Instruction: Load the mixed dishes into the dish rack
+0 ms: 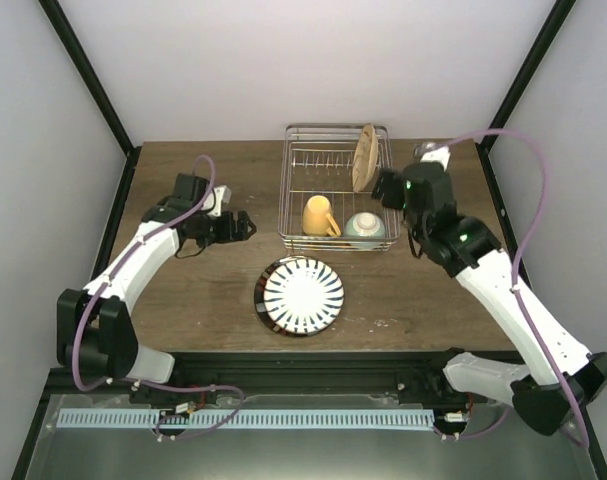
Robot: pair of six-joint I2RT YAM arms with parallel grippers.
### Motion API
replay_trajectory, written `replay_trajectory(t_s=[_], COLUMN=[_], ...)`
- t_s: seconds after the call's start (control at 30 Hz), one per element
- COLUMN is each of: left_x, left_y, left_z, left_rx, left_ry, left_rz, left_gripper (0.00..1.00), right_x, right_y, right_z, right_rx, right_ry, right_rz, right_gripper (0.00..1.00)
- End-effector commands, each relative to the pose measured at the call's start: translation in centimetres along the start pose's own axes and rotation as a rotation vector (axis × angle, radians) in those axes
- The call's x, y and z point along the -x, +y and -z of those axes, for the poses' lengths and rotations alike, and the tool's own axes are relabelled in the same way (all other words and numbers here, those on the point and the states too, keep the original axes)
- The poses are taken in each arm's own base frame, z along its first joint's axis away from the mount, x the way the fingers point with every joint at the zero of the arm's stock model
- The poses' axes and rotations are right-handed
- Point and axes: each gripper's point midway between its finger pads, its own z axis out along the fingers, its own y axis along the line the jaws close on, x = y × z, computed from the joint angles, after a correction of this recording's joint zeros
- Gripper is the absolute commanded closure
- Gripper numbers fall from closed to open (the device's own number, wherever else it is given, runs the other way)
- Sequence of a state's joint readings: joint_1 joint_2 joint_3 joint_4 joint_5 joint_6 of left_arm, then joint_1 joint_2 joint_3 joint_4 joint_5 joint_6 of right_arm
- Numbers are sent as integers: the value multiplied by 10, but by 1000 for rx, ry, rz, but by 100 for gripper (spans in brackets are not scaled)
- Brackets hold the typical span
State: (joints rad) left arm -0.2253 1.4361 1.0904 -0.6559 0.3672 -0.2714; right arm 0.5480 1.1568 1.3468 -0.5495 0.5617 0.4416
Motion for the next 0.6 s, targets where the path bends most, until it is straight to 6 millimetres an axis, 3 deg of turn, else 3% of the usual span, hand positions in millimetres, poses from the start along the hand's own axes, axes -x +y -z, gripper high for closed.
replay_trajectory(t_s=[0.0, 0.03, 0.1, 0.2, 0.37, 0.57], left_x=[-17, -25, -41, -68, -108, -121], left_y=[-11, -15, -20, -33, -41, -45], left_z=[4, 3, -1, -10, -32, -47], left_rx=[-69, -98, -149, -254, -226, -213], left_ry=[64, 106, 191, 307, 470, 533], left_rz=[24, 22, 42, 83, 47, 51], left_gripper=[1, 3, 9, 14, 9, 8], right_x=[-139, -165, -198, -229, -258, -280], right_y=[8, 5, 1, 8, 21, 31], right_z=[14, 19, 29, 42, 51, 46], right_rx=[164, 178, 195, 287, 383, 414], right_ry=[473, 546, 651, 761, 887, 963], right_rz=[-56, -73, -121, -130, -136, -154], right_gripper=[7, 7, 7, 2, 0, 0])
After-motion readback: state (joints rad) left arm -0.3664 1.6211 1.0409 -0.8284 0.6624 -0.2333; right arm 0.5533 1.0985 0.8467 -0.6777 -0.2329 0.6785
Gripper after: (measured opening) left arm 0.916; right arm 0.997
